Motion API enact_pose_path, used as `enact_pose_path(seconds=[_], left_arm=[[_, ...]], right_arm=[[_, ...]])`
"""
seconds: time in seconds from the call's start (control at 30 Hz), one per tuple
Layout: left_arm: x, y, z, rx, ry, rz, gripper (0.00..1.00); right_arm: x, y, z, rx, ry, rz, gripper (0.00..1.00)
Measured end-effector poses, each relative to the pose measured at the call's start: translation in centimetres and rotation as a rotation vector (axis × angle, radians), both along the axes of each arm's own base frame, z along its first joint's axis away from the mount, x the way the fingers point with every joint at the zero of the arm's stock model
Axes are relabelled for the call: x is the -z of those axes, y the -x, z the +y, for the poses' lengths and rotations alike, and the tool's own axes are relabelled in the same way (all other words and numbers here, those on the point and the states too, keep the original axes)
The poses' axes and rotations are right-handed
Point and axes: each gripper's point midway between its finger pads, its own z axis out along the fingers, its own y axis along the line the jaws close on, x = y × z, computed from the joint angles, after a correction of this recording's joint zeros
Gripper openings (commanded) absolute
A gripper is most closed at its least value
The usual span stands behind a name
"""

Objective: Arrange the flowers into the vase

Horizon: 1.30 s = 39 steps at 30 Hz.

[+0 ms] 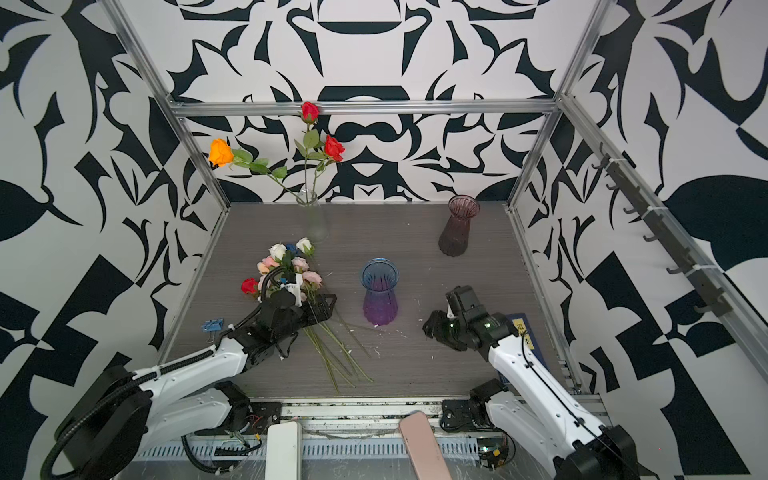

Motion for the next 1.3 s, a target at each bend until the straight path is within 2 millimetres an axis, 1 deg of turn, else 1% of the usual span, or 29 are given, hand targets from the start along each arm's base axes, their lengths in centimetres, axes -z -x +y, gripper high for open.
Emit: enact_pose_path(seconds=[0.03,0.1,0.17,0.2,0.23,0.27,0.3,0.37,0.4,0.47,0.53,0.57,0.77,0.93,1.07,1.23,1.3], left_arm=[[0.1,-0.3,-0.1,-0.005,-0.004,0.013,0.96],[0.4,-0.9,-0.5,-0.015,-0.013,0.043,0.92],[1.0,-1.4,-0.9,-0.022,-0.030,0.081,0.87],[1.5,-1.8,-1.2,-0.025,-0.043,0.104,0.86],[1.9,-2.1,-1.3,-0.032,-0.051,0.125,0.79],[2.3,-2.4,-1.5,-0.037,-0.067,0.153,0.70],[2.8,-2.7,-1.6,-0.046,-0.080,0.177,0.59],[3.5,-3.3,-1.9,-0.066,-0.103,0.229,0.38],[3.9,-3.6,-2.2,-0.074,-0.117,0.255,0.32],[4.5,-4.2,-2.4,-0.093,-0.141,0.299,0.31],[5.1,-4.8,-2.6,-0.120,-0.167,0.341,0.36],[5.4,-5.0,-2.6,-0.135,-0.182,0.363,0.36],[6.8,-5.4,-2.0,-0.203,-0.274,0.459,0.39],[6.8,-5.6,-1.6,-0.248,-0.363,0.488,0.41],[6.8,-5.8,-1.6,-0.258,-0.415,0.503,0.38],[7.7,-6.1,-1.5,-0.266,-0.464,0.530,0.35],[8.0,-6.2,-1.4,-0.269,-0.485,0.542,0.32]], right_arm=[[0.9,0.4,-0.2,0.016,-0.008,0.001,0.57],[1.9,0.6,-0.3,0.042,-0.025,-0.008,0.56],[3.0,0.6,-0.4,0.071,-0.045,-0.020,0.55],[3.8,0.7,-0.4,0.091,-0.058,-0.021,0.55],[4.5,1.0,-0.6,0.108,-0.066,-0.018,0.55],[4.6,1.0,-0.5,0.123,-0.083,-0.025,0.55],[4.2,0.6,-0.6,0.135,-0.094,-0.055,0.55],[3.4,0.1,-0.7,0.154,-0.109,-0.095,0.55],[3.1,-0.1,-0.6,0.158,-0.117,-0.112,0.55],[2.9,-0.2,-0.6,0.162,-0.123,-0.124,0.55],[2.8,-0.2,-0.6,0.162,-0.123,-0.128,0.55],[2.8,-0.2,-0.7,0.164,-0.121,-0.130,0.55],[2.5,-0.2,-0.8,0.166,-0.124,-0.148,0.54],[2.4,-0.2,-0.9,0.165,-0.122,-0.153,0.54],[2.7,-0.1,-0.9,0.166,-0.117,-0.146,0.54],[3.2,-0.1,-0.9,0.162,-0.105,-0.129,0.55],[3.3,-0.1,-0.9,0.158,-0.101,-0.129,0.55]])
